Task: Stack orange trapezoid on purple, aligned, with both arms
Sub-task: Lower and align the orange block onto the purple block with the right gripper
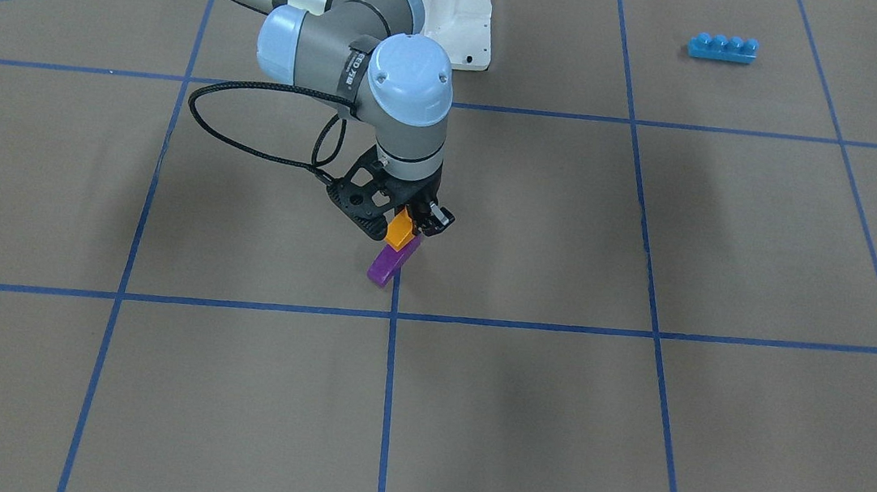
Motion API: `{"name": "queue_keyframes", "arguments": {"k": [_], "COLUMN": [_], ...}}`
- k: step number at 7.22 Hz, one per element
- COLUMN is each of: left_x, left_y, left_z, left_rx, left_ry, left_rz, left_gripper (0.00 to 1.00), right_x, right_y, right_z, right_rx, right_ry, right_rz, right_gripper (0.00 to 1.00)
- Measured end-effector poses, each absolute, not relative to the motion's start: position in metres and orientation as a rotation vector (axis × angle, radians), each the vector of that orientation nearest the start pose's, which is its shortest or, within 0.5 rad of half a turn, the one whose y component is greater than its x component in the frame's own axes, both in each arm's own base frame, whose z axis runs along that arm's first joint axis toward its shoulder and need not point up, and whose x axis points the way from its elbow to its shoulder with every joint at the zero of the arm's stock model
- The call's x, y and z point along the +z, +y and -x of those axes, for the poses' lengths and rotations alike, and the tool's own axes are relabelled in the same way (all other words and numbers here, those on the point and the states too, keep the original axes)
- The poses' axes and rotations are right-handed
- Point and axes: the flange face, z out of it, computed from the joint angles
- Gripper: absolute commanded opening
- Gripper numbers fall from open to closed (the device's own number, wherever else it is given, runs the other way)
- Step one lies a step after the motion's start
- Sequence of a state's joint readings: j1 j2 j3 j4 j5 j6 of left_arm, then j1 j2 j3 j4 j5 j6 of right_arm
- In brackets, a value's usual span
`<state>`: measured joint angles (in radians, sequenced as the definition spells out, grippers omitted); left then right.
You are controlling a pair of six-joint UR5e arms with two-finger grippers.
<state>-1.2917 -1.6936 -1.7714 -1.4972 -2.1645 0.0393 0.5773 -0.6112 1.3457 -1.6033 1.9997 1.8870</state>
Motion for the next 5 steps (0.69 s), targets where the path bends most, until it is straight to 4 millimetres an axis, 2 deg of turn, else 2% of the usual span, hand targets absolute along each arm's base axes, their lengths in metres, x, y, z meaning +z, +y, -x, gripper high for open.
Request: {"name": "queue_keyframes", "arguments": {"k": [5], "left_x": [0.517], "left_y": [-0.5416], "left_z": [-0.0748], "left_rx": [0.38], "left_ry": [0.619], "left_rz": [-0.167], "left_gripper": [1.0], "right_x": [0.1547], "right_y": [-0.4996], "right_z": [0.6006], "right_rx": [0.707], "right_ry": [-0.739], "right_rz": [0.318], "right_gripper": [0.0]}}
